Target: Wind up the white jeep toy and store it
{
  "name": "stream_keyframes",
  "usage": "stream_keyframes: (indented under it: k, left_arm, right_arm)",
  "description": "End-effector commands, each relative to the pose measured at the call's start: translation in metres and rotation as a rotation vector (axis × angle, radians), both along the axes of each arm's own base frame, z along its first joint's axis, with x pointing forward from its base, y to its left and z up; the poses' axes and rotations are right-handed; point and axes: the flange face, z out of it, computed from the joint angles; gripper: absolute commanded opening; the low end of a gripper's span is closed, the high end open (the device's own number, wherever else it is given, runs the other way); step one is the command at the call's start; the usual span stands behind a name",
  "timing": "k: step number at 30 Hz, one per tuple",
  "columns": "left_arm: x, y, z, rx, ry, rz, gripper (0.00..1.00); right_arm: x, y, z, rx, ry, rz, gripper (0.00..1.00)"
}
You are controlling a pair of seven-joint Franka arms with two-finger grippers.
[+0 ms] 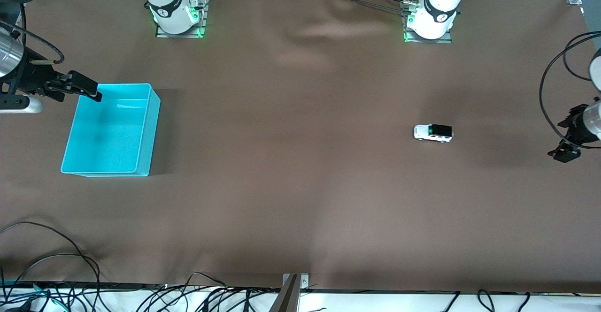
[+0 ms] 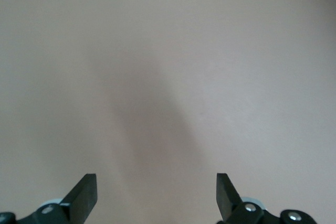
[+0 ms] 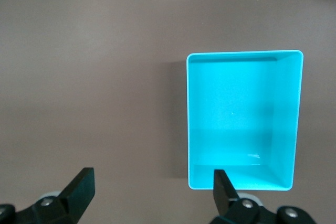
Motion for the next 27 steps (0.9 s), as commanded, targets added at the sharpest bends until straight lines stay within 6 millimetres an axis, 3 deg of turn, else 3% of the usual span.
stream_keyframes:
  k: [1, 11, 16, 22, 27]
  left_arm:
    - [0.010, -0.003, 0.036, -0.037, 0.007, -0.160, 1.00]
    - [0.015, -0.006, 0.084, -0.047, 0.040, -0.482, 1.00]
    - [0.016, -0.025, 0.112, -0.070, 0.078, -0.659, 1.00]
    - [0.019, -0.051, 0.139, -0.091, 0.062, -0.733, 1.00]
    - [0.017, -0.057, 0.141, -0.138, 0.060, -0.734, 1.00]
  right_arm:
    - [0.003, -0.001, 0.006, 0.020, -0.008, -0.006, 1.00]
    - [0.003, -0.001, 0.006, 0.020, -0.008, -0.006, 1.00]
    - [0.003, -0.001, 0.006, 0.020, -0.008, -0.006, 1.00]
    - [0.003, 0.000, 0.006, 0.020, -0.008, -0.005, 1.00]
    - [0.003, 0.000, 0.006, 0.020, -0.007, -0.007, 1.00]
